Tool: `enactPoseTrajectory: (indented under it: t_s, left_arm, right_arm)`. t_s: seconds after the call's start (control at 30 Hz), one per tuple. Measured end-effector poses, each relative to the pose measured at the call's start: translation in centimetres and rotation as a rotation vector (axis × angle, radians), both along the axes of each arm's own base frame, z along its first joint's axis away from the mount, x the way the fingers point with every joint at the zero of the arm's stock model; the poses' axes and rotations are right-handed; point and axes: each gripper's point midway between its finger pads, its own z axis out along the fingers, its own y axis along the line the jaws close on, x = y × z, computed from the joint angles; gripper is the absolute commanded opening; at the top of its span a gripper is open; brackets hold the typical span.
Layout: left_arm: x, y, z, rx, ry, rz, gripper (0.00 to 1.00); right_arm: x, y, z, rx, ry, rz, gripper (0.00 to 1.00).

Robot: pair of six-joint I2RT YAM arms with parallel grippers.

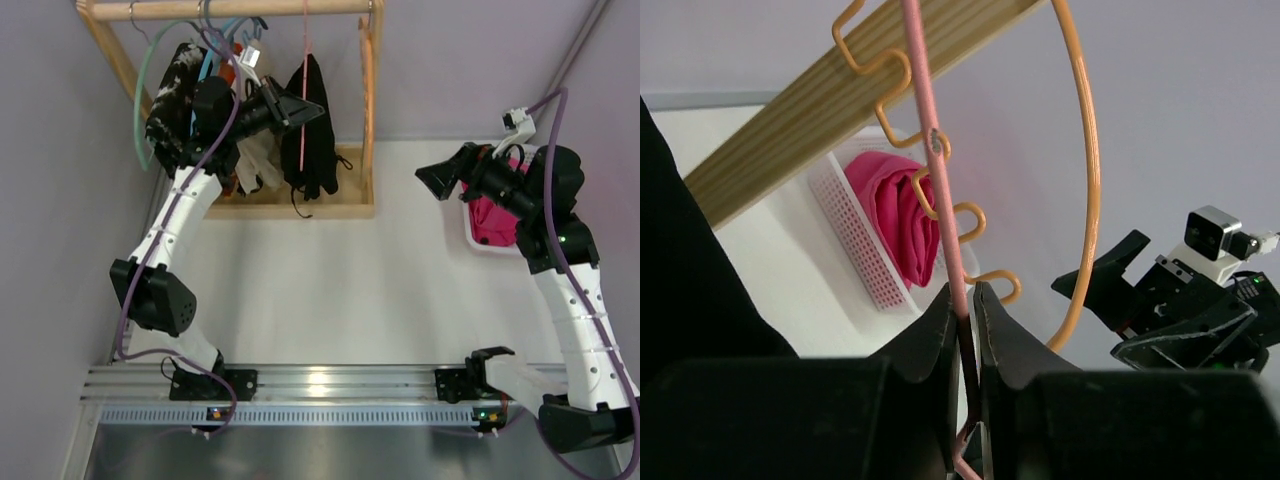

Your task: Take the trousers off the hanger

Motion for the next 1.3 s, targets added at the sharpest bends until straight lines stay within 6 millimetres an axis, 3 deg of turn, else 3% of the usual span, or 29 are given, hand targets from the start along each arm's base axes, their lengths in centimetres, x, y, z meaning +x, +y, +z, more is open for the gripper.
enactPoseTrajectory:
  t_s: [0.03,0.1,0.43,0.77,1.3]
  left_arm:
    - [-0.1,-0.1,0.1,-0.009,0.007,-0.005,0.05]
    - [-0.3,-0.2,-0.1,-0.027,0.04,-0.018,0.0]
    - [-0.3,-0.3,2.4,-0.113,0.002,-0.024,0.0]
    - [-1.6,0.0,6.7,-0.176,-0.086,-0.021,0.0]
    - [-12.3,2.5,5.5,-0.216,-0.037,-0.046,0.0]
  right_arm:
    - [0.0,0.0,0.0,0.0,0.0,0.0,0.99]
    - [0.0,0.0,0.0,0.0,0.0,0.001,0.99]
    - [0.1,-0.1,-0.2,0.001,-0.001,0.0,0.99]
    - [-0.1,0.1,-0.1,0.005,-0.024,0.017,0.99]
    - [-0.7,1.0,1.3,-0.053,-0.149,0.099,0.99]
